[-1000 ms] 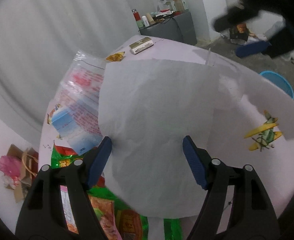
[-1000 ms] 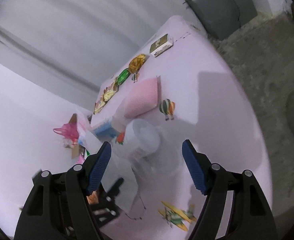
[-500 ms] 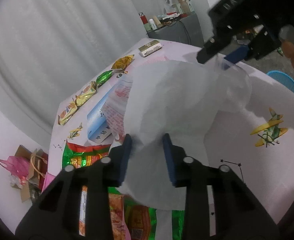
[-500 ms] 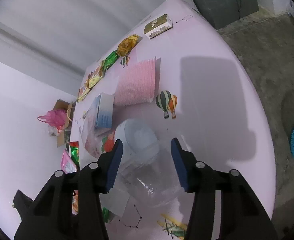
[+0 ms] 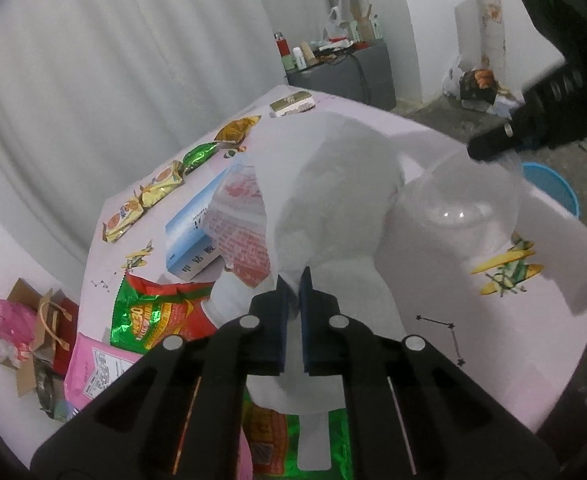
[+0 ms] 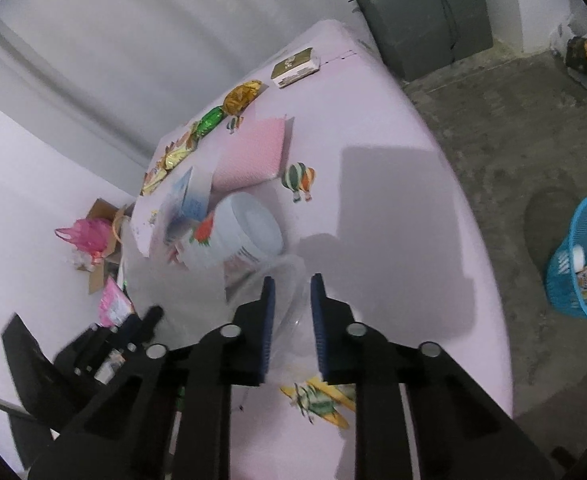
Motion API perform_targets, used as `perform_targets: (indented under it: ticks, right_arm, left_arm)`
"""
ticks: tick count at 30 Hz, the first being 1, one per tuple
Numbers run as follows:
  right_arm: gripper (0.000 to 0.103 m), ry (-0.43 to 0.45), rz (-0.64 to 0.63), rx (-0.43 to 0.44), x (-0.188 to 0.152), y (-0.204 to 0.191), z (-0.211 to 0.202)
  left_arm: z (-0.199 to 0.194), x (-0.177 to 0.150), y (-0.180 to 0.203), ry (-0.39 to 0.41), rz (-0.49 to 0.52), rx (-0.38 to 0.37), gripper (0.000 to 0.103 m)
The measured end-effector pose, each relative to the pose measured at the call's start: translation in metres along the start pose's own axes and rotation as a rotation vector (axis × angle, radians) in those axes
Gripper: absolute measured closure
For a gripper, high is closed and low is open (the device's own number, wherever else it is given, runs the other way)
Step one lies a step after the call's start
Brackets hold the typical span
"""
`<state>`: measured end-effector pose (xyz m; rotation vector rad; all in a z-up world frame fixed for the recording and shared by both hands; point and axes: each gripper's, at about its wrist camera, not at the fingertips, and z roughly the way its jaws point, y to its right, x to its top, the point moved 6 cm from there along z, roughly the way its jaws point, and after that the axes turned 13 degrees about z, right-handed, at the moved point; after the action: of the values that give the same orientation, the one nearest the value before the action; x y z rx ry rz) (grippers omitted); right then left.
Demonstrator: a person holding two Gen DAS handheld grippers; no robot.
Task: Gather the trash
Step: 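Grasp the white tissue with the left tool while the right tool grasps the clear plastic container, then carry the tissue and clear container toward the blue wastebasket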
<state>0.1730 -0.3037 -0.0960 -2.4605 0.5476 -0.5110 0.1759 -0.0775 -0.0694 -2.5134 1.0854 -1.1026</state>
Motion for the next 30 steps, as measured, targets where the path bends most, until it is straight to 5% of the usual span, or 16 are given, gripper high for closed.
perform_targets:
  ticks: [14,30]
  right_arm:
    - [0.097,0.077,0.065,0.041,-0.027,0.025,-0.016]
    - [0.097,0.291,0.235,0.139,-0.036,0.073,-0.094]
  left_arm:
    - [-0.044,0.009,-0.021,0.129,-0.169,-0.131,0.102]
    - [-0.059,0.042,-0.004,0.192,-0.132,-0.174,0.102]
